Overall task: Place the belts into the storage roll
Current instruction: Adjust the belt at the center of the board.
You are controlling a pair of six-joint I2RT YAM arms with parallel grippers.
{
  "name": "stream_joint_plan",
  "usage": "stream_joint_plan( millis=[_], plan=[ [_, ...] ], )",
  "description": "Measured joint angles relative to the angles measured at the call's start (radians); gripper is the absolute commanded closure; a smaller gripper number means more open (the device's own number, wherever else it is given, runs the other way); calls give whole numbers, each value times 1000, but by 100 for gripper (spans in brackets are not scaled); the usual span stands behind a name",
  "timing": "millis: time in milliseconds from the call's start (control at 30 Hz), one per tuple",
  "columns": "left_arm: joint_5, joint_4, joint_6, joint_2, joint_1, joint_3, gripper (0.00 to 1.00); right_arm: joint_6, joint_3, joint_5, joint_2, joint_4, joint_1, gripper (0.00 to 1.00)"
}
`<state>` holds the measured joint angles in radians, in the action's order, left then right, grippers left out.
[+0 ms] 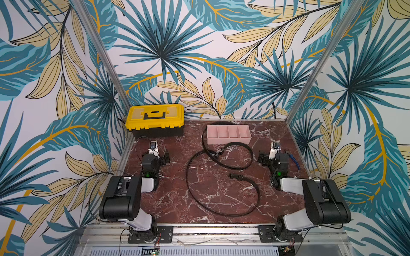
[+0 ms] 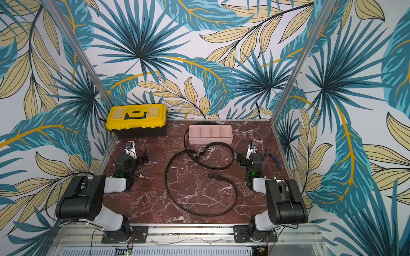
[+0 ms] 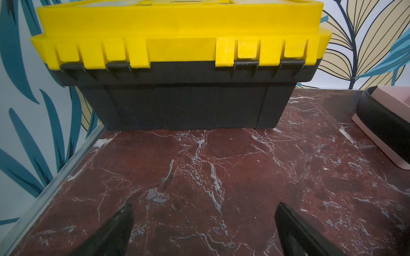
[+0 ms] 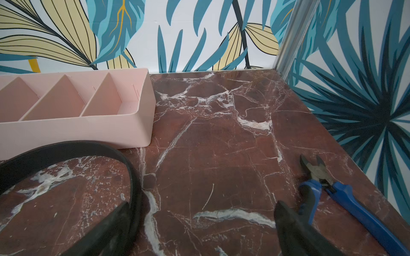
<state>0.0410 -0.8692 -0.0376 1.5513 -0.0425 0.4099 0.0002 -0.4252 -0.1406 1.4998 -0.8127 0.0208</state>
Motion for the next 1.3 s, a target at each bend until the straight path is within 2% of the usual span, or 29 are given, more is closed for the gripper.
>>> stream_joint_plan(
  millis=[800, 900, 1000, 1133, 1200, 1300],
  plan=[
    [-16, 8, -4, -10, -4, 0, 0, 0, 0, 1, 0, 0, 0, 1],
    [-20, 46, -3, -34, -3, 3, 0, -1, 7, 11, -3, -8, 5, 0],
    [-13, 139, 3, -103, 7, 24, 1, -2, 35, 14, -67, 18, 5, 1],
    [-7, 381, -78, -265, 18, 115, 0, 10, -32, 15, -267, 237, 5, 1],
    [-19, 539, -165, -325, 12, 197, 0, 48, -158, 16, -338, 414, 5, 0],
    [-149, 710, -263, -370, -29, 297, 0, 173, -441, -4, -376, 707, 4, 0]
  ],
)
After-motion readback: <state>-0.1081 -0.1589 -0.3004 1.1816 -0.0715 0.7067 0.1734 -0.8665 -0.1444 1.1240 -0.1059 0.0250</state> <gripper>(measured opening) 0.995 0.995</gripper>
